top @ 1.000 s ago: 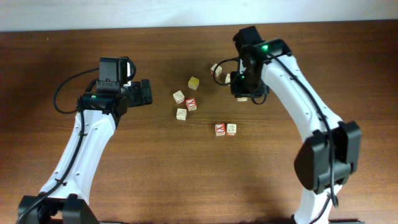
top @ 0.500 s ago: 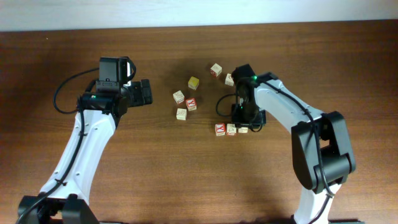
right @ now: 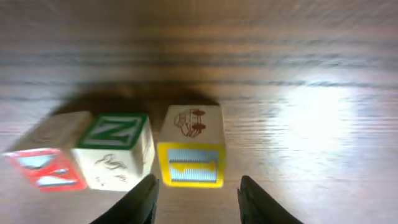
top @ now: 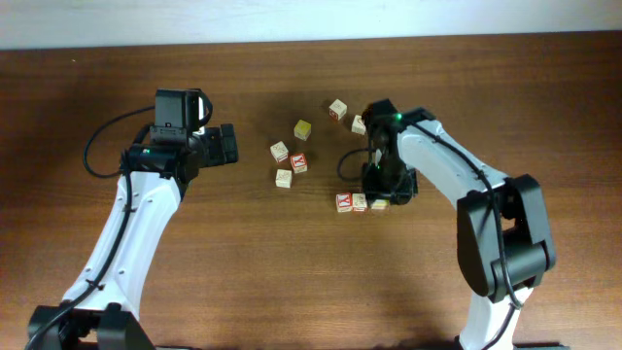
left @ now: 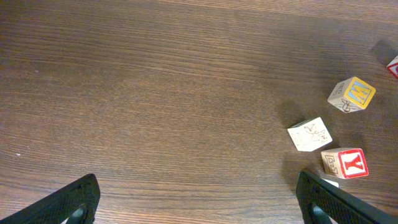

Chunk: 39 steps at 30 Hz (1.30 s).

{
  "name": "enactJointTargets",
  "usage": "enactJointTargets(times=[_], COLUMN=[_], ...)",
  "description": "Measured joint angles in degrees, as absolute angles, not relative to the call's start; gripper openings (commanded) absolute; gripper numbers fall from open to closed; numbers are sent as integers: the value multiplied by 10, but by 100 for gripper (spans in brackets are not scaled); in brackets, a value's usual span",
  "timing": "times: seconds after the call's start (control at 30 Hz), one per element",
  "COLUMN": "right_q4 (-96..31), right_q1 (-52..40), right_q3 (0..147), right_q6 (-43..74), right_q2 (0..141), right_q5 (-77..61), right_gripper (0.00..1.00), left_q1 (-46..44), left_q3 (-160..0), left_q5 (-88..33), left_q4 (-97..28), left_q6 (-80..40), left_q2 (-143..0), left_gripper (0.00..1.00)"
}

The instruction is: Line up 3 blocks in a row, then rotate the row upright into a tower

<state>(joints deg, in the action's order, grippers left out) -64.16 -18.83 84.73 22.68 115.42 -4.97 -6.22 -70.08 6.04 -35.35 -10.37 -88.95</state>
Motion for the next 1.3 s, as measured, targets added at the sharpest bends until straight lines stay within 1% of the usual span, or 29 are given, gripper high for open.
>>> enactJointTargets(times=[0.07,0.17,0.23,0.37,0.43,0.67,0.87,0.93,1.0,1.1,1.17,1.23,1.3], right_q4=[-680,-679,-654,-556,-520,-516,-516,-538,-572,-606,-642,-663,-674], right_q1=[-185,-168,-157,-151,-151,-156,-187,-181,-165,-131,-118,-113,-113], right_q3=[887,910,893,807,772,761,761,769,808,872,879,880,880], right_q6=[226,220,218,195,181,158,161,163,160,158,156,155,147], right_q2=[1154,1148,1147,1146,1146,1146,1146,1146,1137,1068,1012,964,951], right_q5=[-31,-10,7,28,17,-47,-72,-72,-72,-76,-90,-101,-107], right_gripper=[43,42,42,43,42,42,42,43,42,36,32,31,31], left_q1=[-62,-62,-62,-62,-62,-62,-62,-62,-62,-62,-62,-62,-62], left_q3=[-701,-701,-701,-701,-701,-701,-701,-701,-701,-701,-701,-701,-701], left_q5=[61,60,60,60,61,60,61,61,60,60,61,60,56], left_q4=[-352,-353,-354,-353,-353,-353,-353,-354,-353,-353,-354,-353,-348], left_q6=[-104,-104,-104,-104,-104,-104,-104,-104,-104,-104,-104,-104,-104], left_q2=[-889,-889,-889,-890,-890,-890,-890,-890,-890,-890,-890,-890,-890], left_gripper=[99,99,99,99,99,99,99,99,99,99,99,99,99])
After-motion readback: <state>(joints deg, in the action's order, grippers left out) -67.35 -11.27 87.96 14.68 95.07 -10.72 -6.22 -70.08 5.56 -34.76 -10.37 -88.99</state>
